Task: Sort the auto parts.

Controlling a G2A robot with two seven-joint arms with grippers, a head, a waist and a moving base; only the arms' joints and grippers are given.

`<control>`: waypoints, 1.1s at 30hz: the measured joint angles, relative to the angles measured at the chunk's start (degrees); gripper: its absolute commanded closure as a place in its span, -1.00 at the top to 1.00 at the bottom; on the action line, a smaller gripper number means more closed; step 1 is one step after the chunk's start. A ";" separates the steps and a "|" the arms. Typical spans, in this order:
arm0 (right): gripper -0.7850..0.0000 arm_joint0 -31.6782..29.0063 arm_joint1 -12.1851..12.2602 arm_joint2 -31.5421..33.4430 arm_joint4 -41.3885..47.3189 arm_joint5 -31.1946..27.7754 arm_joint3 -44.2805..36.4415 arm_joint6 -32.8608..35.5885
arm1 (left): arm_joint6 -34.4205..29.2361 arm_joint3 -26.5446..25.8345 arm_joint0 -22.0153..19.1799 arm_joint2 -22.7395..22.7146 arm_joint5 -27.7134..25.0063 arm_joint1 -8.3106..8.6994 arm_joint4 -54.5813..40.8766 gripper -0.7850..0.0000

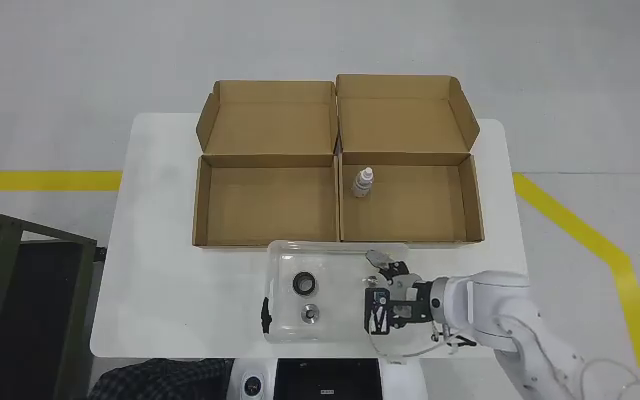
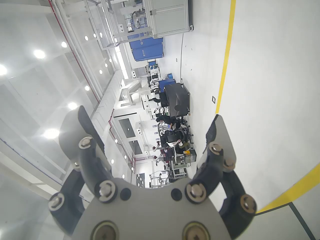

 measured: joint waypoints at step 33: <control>-0.01 5.19 -0.57 -10.13 -8.99 8.13 5.49 8.08 | 0.00 0.00 0.00 0.00 0.00 0.00 0.00 1.00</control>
